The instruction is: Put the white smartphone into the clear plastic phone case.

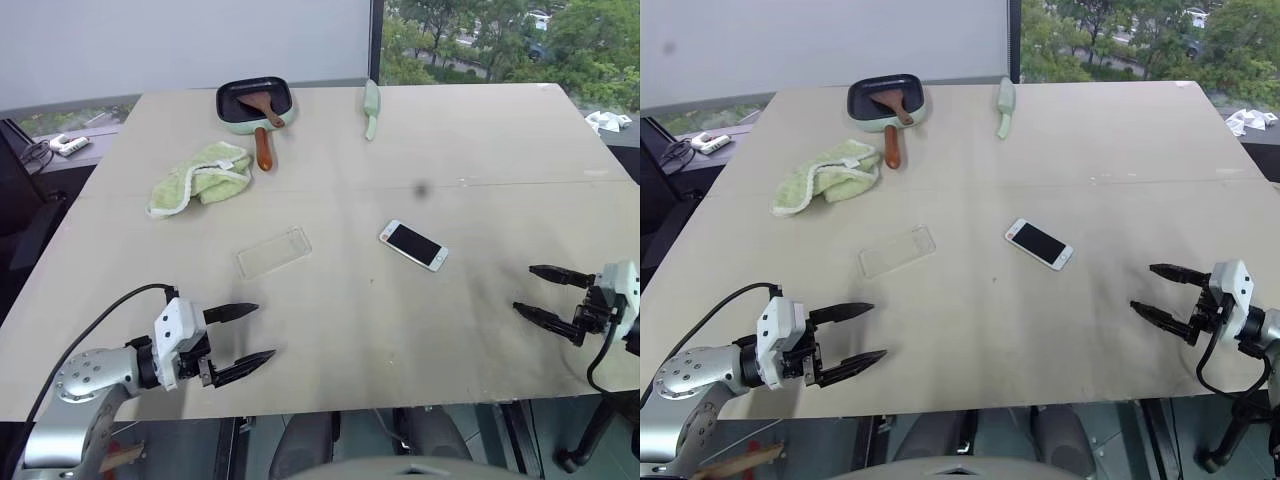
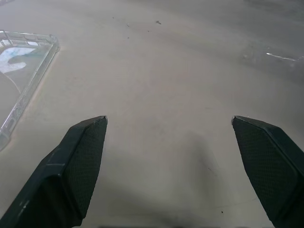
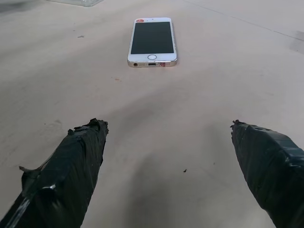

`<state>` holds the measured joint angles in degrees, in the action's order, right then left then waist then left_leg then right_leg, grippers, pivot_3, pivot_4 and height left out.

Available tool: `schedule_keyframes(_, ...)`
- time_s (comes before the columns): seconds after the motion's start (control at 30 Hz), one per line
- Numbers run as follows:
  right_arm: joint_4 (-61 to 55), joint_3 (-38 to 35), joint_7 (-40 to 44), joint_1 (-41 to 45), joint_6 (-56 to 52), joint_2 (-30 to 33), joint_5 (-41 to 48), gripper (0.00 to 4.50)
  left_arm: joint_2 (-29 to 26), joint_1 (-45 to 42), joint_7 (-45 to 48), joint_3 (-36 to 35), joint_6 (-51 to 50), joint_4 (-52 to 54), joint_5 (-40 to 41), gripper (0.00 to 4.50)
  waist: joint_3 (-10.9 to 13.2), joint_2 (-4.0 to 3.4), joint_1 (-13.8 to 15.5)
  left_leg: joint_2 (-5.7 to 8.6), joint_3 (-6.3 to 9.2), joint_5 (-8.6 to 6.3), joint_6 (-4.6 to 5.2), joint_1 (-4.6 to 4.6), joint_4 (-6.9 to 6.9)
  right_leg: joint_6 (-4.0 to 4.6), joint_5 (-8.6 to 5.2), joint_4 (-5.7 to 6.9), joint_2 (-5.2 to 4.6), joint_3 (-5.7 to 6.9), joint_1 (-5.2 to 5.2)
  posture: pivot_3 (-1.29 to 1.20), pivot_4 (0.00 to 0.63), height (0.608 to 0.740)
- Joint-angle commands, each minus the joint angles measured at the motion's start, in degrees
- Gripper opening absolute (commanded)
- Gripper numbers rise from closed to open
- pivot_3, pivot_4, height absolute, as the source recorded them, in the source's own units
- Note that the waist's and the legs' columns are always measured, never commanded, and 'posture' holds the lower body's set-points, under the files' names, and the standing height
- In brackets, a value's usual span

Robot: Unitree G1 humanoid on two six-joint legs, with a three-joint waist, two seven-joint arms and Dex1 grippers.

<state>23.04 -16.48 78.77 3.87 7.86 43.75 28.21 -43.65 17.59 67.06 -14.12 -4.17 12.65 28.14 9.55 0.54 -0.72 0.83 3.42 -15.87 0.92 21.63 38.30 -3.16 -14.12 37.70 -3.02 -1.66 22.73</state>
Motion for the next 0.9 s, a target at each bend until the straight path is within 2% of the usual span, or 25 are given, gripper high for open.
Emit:
schedule_keyframes(0.03, -1.40, -1.61, 0.36, 1.01, 0.04, 1.07, 0.89, 4.50, -0.55, -0.52, 0.12, -1.51, 0.42, 0.17, 0.37, 4.37, 0.00, 0.00, -0.01, 0.00, 0.00, 0.00, 0.00, 0.00, 0.00, 0.00, 0.00, 0.00, 0.00, 0.00, 0.00, 0.00, 0.150, 0.740)
schedule_keyframes(0.7, -3.76, -1.80, -0.12, 0.66, -1.69, 0.79, 1.24, 4.50, 0.46, -2.64, -1.16, -1.10, -2.09, 0.97, 1.62, 4.37, 0.00, -0.01, 0.00, 0.00, 0.01, 0.00, 0.00, 0.01, -0.01, 0.00, 0.00, -0.03, -0.02, 0.01, 0.00, 0.00, 0.150, 0.740)
schedule_keyframes(0.77, -4.37, -1.40, -0.03, 0.43, -1.77, 0.41, 1.28, 4.50, 0.91, -4.07, -2.43, -1.38, -3.34, 0.89, 2.60, 4.37, 0.00, -0.01, 0.00, 0.00, 0.01, 0.00, 0.00, 0.01, -0.01, 0.00, 0.00, -0.03, -0.02, 0.01, 0.00, 0.00, 0.150, 0.740)
schedule_keyframes(0.9, -10.00, -0.32, -0.10, -1.16, -4.49, -1.29, 3.49, 4.50, 2.33, -8.94, -7.04, -0.89, -2.68, -2.17, -0.49, 4.37, 0.00, -0.01, 0.13, 0.00, 0.08, 0.00, 0.00, 0.02, 0.00, -0.01, 0.01, 0.00, -0.02, 0.06, 0.00, 0.00, 0.150, 0.740)
